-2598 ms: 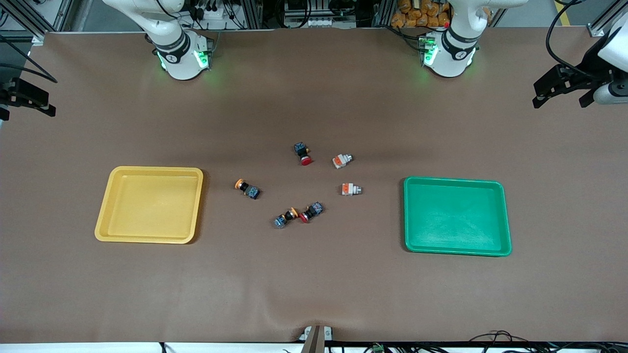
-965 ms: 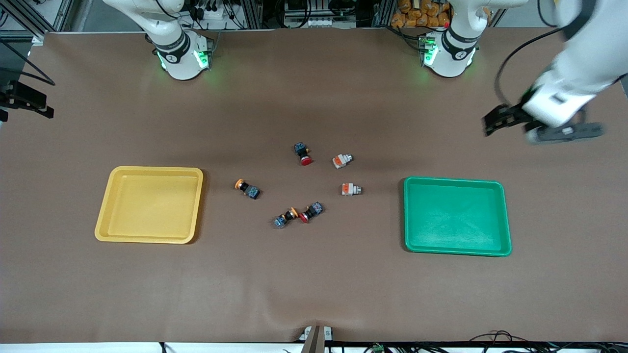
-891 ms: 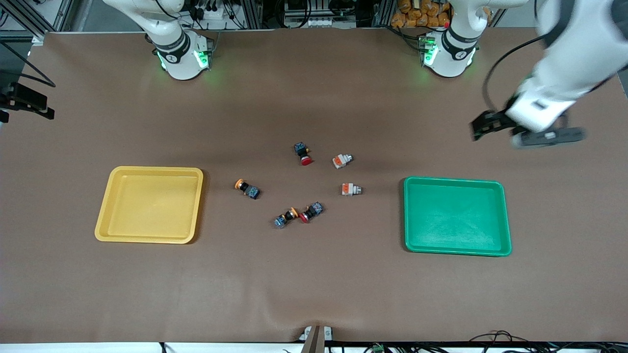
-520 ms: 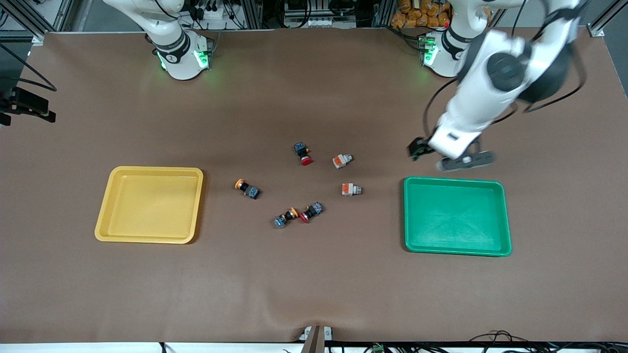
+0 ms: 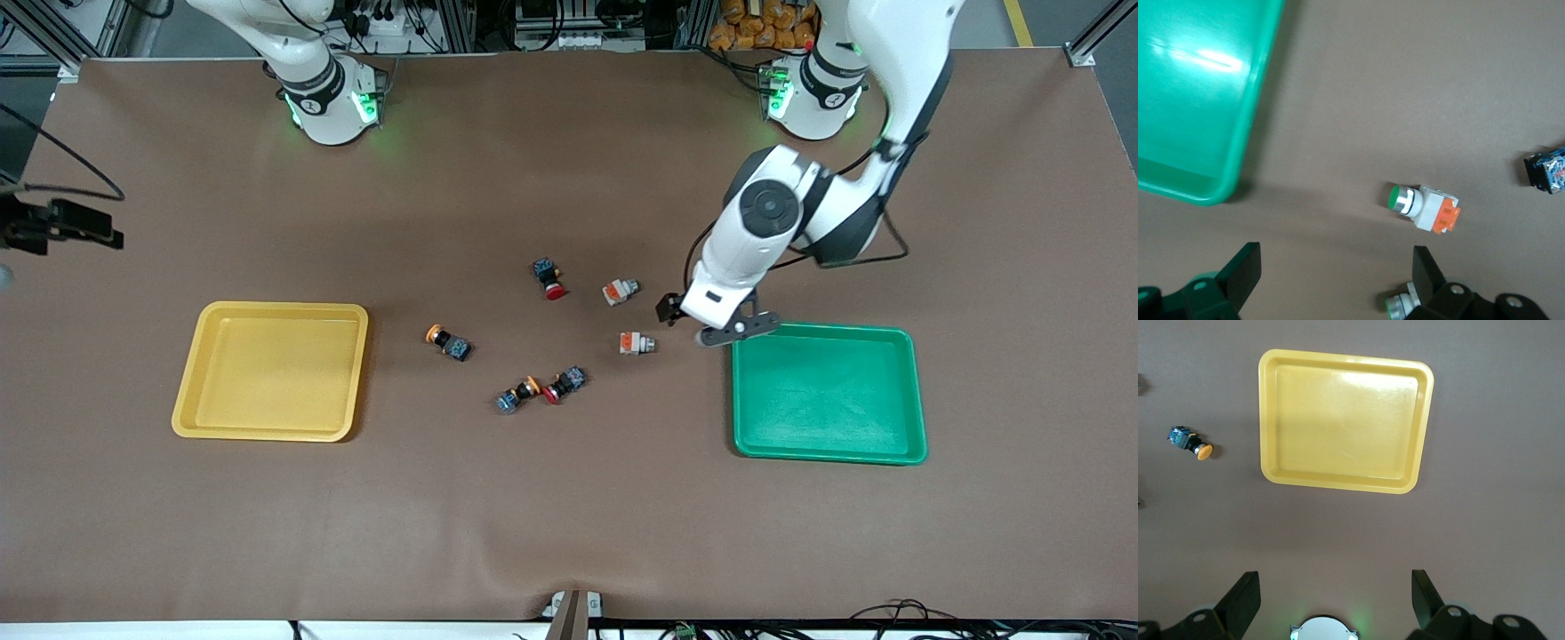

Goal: Place green and yellow buttons in trays
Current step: 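Reach the left gripper toward the white green-capped button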

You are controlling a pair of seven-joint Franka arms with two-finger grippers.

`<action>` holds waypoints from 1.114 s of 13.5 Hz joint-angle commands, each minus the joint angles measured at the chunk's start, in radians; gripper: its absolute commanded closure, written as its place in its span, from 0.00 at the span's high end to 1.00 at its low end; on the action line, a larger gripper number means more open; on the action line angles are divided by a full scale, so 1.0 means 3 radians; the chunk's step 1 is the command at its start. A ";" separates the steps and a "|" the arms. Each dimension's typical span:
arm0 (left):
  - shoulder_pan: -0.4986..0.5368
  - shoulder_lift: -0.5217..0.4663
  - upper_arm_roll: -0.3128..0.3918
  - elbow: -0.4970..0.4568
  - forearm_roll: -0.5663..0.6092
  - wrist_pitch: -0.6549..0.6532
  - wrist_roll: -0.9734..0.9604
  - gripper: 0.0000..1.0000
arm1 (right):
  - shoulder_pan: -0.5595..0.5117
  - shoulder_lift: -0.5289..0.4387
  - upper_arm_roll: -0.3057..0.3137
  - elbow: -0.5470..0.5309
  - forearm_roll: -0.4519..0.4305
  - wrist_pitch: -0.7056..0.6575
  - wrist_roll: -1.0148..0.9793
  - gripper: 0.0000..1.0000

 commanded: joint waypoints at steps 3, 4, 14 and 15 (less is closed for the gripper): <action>-0.0251 0.0456 -0.0009 0.0335 0.0444 0.0269 -0.0021 1.00 | -0.0091 0.0429 0.0049 0.0060 -0.0031 0.0088 -0.0005 1.00; -0.0297 0.0569 -0.0009 0.0457 0.0623 0.0269 -0.0021 1.00 | -0.0182 0.0464 0.0049 0.0065 0.0010 0.0088 -0.0015 1.00; -0.0354 0.1147 -0.0004 0.0791 0.1177 0.0285 -0.0021 1.00 | 0.0112 0.0679 0.0074 0.0019 0.0281 0.0287 0.0112 1.00; -0.0359 0.1163 -0.0004 0.0791 0.1192 0.0290 -0.0021 1.00 | 0.0209 0.0755 0.0074 0.0019 0.0286 0.0368 0.0097 1.00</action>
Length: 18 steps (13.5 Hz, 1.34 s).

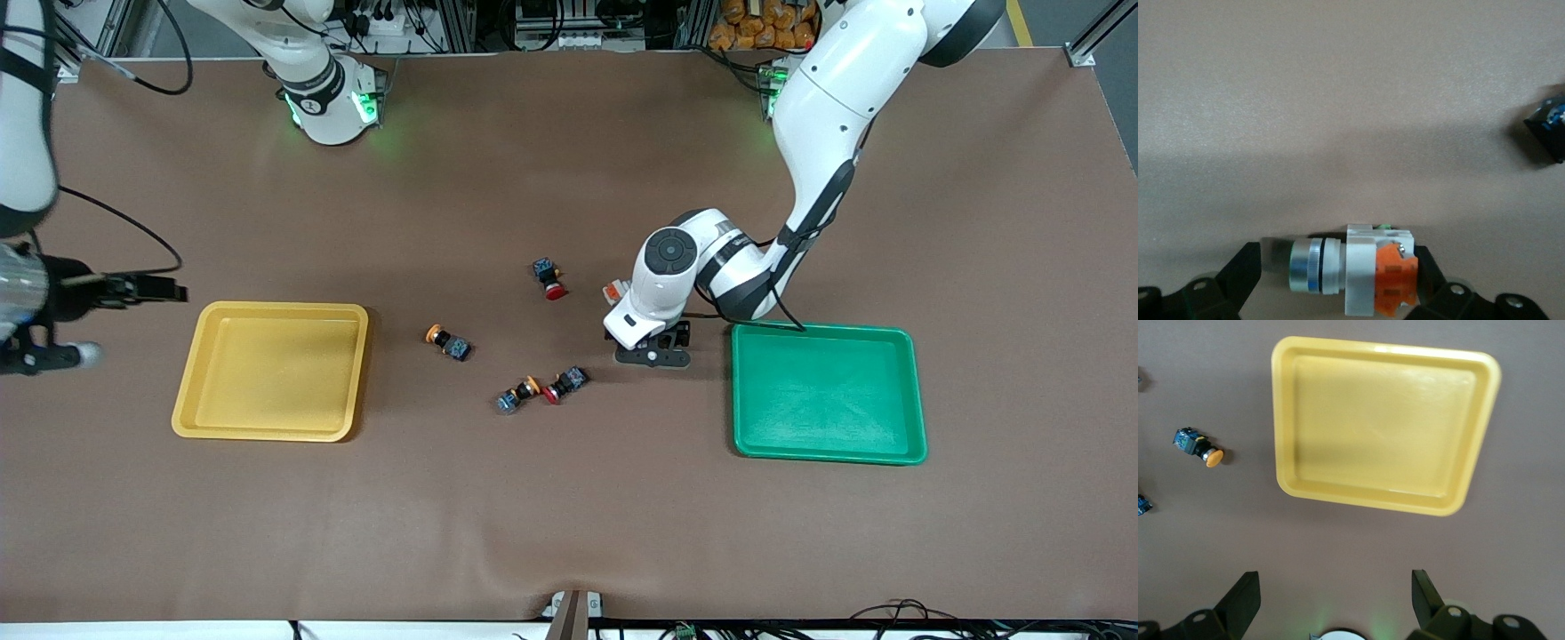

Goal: Place green and yellow buttons in trays
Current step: 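Grasp the white button with the left gripper while the right gripper reaches the blue button, then carry the white button to the green tray while the right gripper grasps the blue button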

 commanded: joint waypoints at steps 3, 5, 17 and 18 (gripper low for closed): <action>-0.0017 0.0071 -0.0006 0.0128 0.0087 0.0003 0.0000 0.29 | 0.0493 0.0166 -0.0004 0.0005 0.0115 0.0264 0.0092 1.00; -0.0017 0.0015 -0.0001 0.0139 0.0092 -0.0033 -0.0020 0.00 | 0.0576 0.0161 0.0002 -0.0163 0.0125 0.0432 0.0203 1.00; 0.1112 -0.0656 -0.0067 0.0123 -0.0092 -0.1102 0.0710 0.00 | 0.1312 0.0115 0.0002 -0.1507 0.0126 0.2389 0.0107 1.00; 0.1158 -0.0589 -0.0067 0.0123 -0.0097 -0.1077 0.0716 0.00 | 0.1393 0.0135 0.0002 -0.1610 0.0126 0.2619 0.0107 1.00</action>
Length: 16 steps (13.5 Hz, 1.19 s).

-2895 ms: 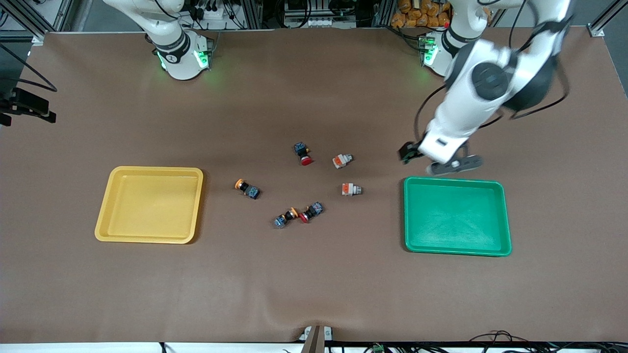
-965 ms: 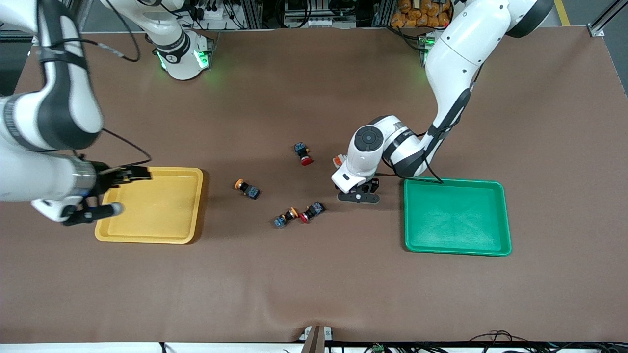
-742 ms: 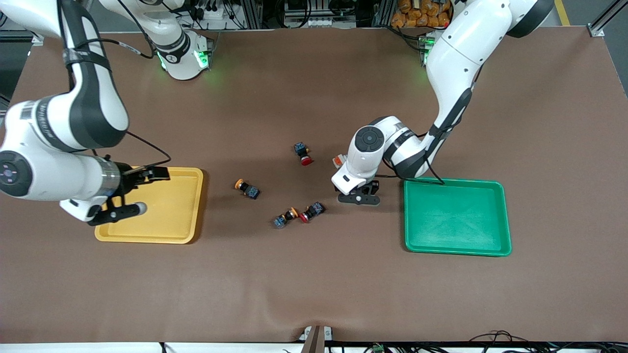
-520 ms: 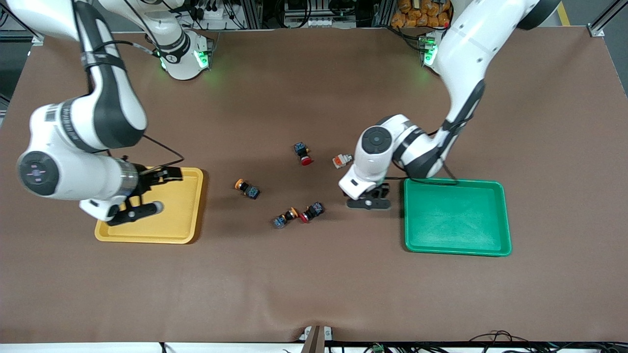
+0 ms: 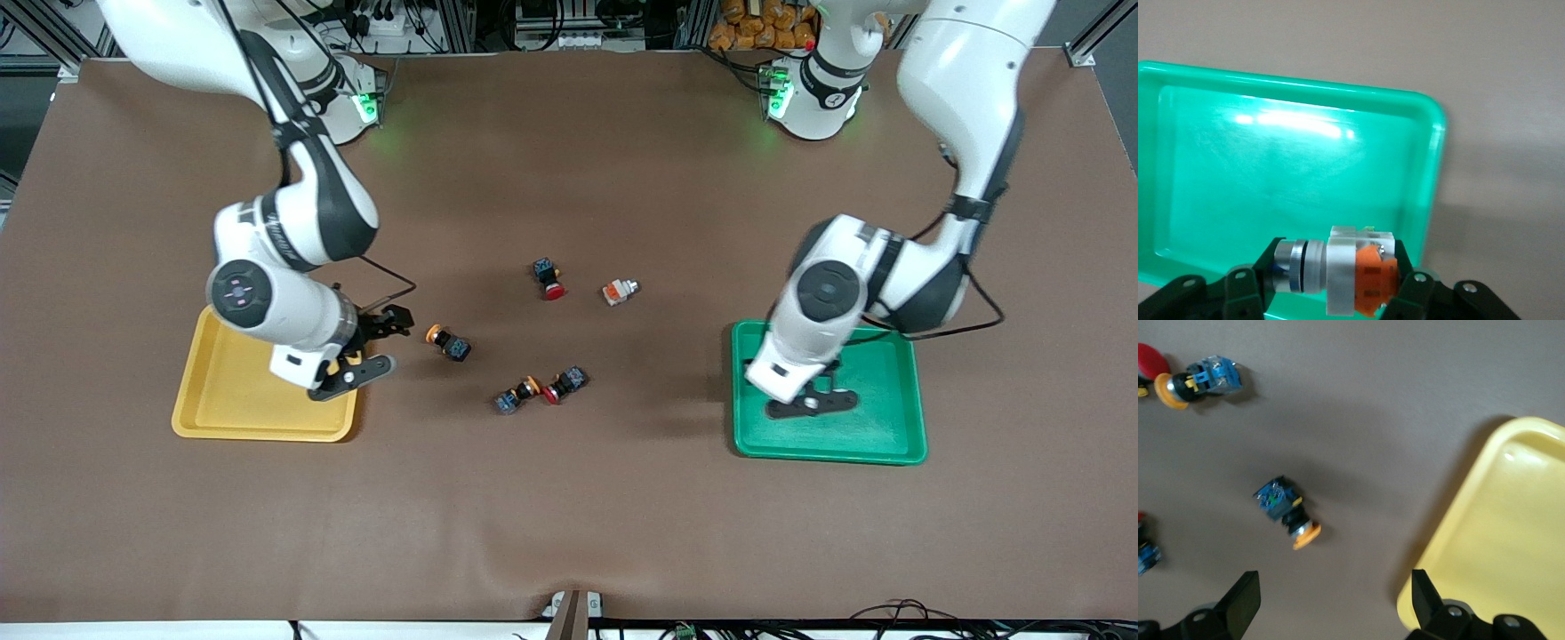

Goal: Place green and yellow buttons in trays
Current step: 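Carry the white button to the green tray while the right gripper grasps the blue button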

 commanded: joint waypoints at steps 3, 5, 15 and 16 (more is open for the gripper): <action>0.0159 0.0195 -0.0055 -0.0023 -0.0128 0.0147 0.0059 0.00 | 0.0319 -0.0007 -0.0031 -0.0517 0.0020 0.0830 0.0020 1.00; 0.0159 0.0221 -0.0055 -0.0023 -0.0123 0.0208 0.0059 0.00 | 0.0350 0.0085 -0.0031 -0.0620 0.0020 0.1122 0.0020 1.00; 0.0113 0.0313 -0.0055 -0.0054 -0.0128 0.0341 0.0059 0.77 | 0.0631 0.0479 -0.0108 -0.0630 -0.0015 0.1660 0.0204 0.69; 0.0118 0.0313 -0.0055 -0.0064 -0.0128 0.0362 0.0054 1.00 | 0.0642 0.0479 -0.0113 -0.0625 -0.0026 0.1660 0.0204 0.46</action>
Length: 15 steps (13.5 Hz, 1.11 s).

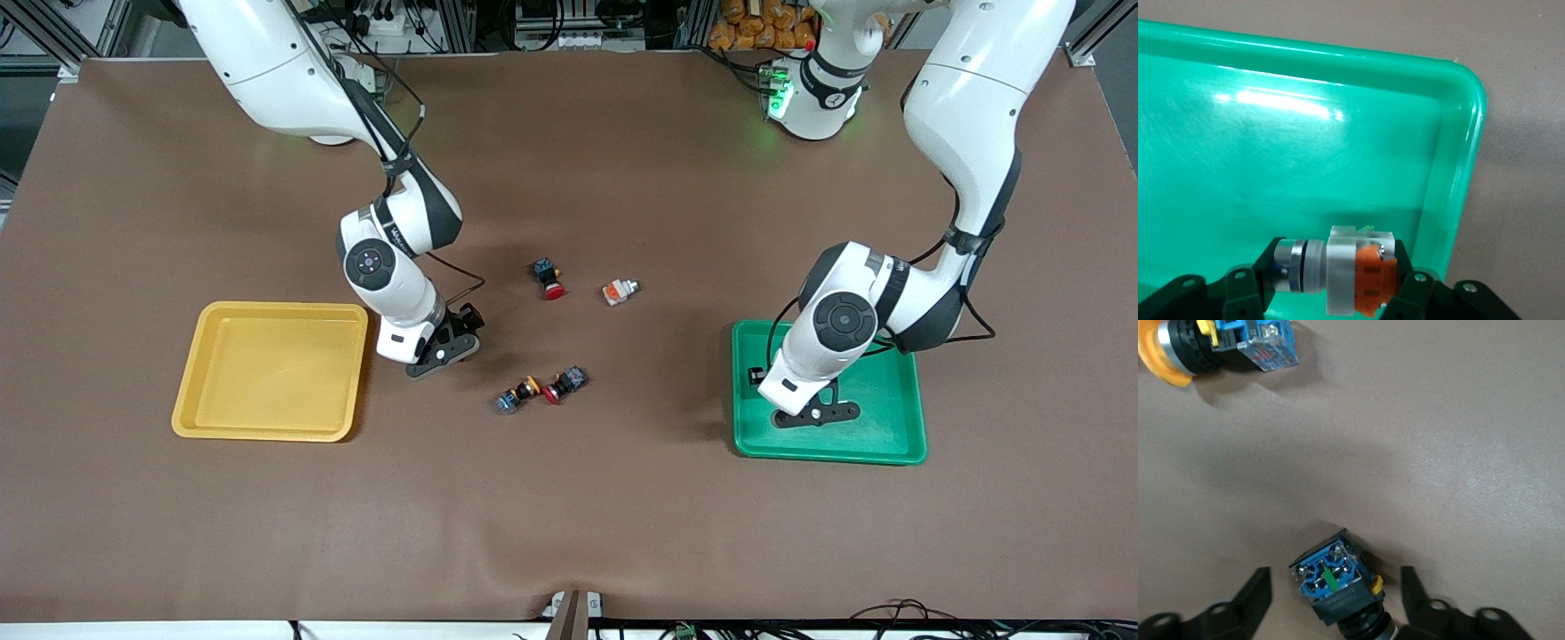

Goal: Place green and yellow buttons in trays
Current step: 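Carry the white button to the green tray while the right gripper grasps the blue button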

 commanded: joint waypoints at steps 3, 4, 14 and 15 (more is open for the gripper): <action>0.0024 -0.0100 -0.0021 -0.0033 -0.0054 0.0053 0.0018 1.00 | 0.0043 0.0065 -0.0124 -0.0004 -0.0073 0.0132 0.0030 0.27; 0.0019 -0.0141 -0.0031 -0.0028 -0.0054 0.0053 0.0013 1.00 | 0.0022 0.0019 -0.0119 0.0006 -0.0084 0.0087 0.0055 0.00; -0.0026 -0.0223 -0.0532 -0.0253 -0.0059 -0.0054 -0.0839 1.00 | -0.0913 -0.0426 -0.0298 0.0512 -0.0206 -0.1524 -0.0307 0.00; -0.0027 -0.0233 -0.0588 -0.0319 -0.0059 -0.0049 -0.0993 1.00 | -0.1045 -0.0426 -0.0344 0.0492 -0.0288 -0.1524 -0.0419 0.00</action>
